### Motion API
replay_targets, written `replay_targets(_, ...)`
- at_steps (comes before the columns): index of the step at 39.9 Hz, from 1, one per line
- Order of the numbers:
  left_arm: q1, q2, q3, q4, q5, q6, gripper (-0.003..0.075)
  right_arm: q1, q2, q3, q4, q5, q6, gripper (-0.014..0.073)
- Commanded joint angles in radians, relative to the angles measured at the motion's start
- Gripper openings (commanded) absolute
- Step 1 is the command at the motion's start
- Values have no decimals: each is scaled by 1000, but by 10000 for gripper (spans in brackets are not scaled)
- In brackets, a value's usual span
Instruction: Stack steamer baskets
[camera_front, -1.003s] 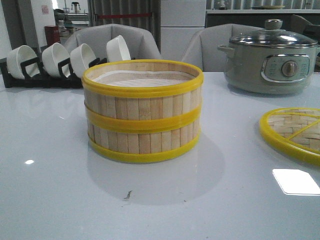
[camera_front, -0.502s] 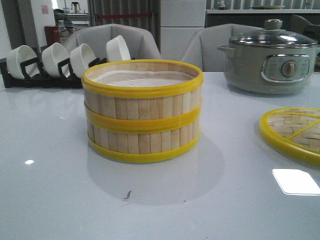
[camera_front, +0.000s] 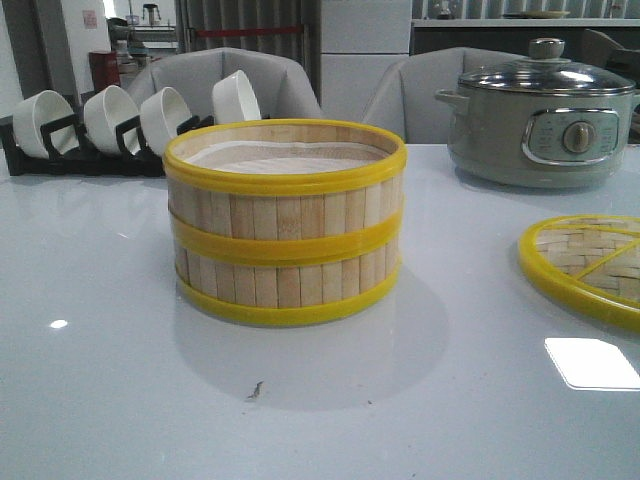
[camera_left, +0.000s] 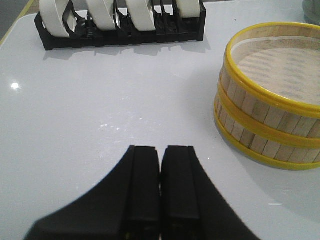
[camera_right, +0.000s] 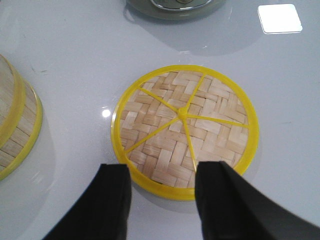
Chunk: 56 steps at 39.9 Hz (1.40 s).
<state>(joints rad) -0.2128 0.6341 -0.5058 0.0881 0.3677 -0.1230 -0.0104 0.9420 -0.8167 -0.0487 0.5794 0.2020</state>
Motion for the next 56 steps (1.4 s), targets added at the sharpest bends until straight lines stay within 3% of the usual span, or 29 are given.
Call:
replay_targets(1, 3, -2, -28, -2, -77, -9, 86, 1, -6, -36, -12, -68, -8, 405)
replay_targets(9, 3, -2, -28, -2, -77, -9, 86, 1, -6, -36, -5, -18, -8, 301)
replay_targets(31, 3, -2, -28, -2, -77, -9, 86, 1, 31, -36, 80, 222, -8, 278)
replay_targets(41, 3, -2, -28, -2, -77, -9, 86, 0, 263, -67, 54, 159, -10, 278)
replay_targets(56, 3, -2, -28, -2, -77, -9, 86, -47, 622, -399, 19, 160, -10, 278)
